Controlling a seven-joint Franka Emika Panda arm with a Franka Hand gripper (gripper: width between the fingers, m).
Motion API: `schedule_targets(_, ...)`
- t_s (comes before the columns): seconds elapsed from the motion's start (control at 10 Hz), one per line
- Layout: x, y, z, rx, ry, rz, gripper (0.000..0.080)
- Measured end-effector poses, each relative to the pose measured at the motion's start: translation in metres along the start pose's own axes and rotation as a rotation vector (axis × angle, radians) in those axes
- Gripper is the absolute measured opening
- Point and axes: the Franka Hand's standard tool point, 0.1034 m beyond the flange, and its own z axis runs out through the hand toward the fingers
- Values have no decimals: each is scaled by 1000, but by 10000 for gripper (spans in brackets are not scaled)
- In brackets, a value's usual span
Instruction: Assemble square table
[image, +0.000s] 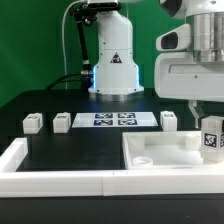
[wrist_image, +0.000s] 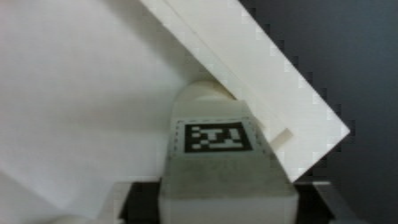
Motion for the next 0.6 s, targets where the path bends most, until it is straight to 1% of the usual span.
schedule_targets(0.2,0,0,0,1,-2,43,294)
schedule_targets(0.3,0,0,0,1,-2,10,395)
schedule_targets(0.4,0,0,0,1,-2,-51,529)
schedule_targets(0.5,-1,-1,0,1,-2,-85,529)
schedule_targets(0.6,-2,-1,0,3,-1,-202,624)
